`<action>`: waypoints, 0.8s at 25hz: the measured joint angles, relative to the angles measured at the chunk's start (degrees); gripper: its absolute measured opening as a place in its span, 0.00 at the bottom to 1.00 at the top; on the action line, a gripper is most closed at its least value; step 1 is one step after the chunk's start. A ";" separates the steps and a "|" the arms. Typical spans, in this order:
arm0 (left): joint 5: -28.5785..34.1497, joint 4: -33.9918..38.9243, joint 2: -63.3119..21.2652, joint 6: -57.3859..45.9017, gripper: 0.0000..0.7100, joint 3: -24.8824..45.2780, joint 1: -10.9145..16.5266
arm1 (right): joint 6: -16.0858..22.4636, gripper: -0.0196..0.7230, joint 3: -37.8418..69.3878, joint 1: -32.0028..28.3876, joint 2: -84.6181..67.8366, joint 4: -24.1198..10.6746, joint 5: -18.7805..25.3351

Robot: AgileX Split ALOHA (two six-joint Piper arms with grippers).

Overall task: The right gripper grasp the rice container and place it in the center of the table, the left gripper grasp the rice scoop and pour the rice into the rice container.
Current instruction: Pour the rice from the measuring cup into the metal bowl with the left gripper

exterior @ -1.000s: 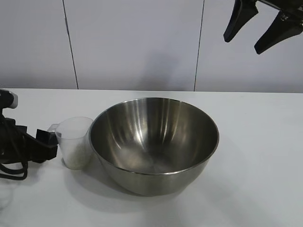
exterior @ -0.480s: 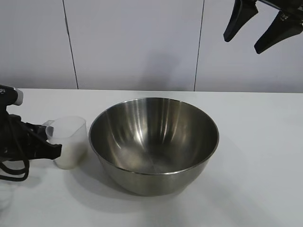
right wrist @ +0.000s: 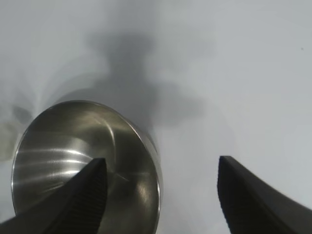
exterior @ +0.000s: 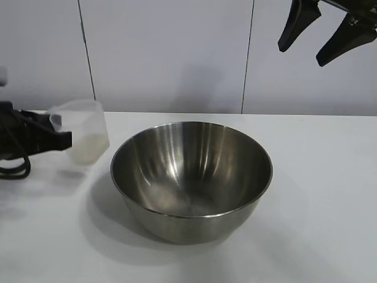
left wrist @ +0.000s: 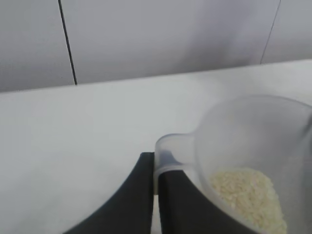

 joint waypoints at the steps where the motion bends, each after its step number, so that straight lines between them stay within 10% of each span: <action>1: 2.81 1.14 -2.40 -0.02 0.02 0.00 0.04 | 0.00 0.63 0.00 0.00 0.00 0.00 -0.11; 11: 36.89 8.63 -19.01 -1.73 0.02 -7.31 -6.42 | -0.17 0.63 0.00 0.00 0.00 0.00 -0.75; 20: 39.03 8.65 -16.76 -2.42 0.02 -13.15 -14.24 | -0.17 0.63 0.00 0.00 0.00 0.00 -1.41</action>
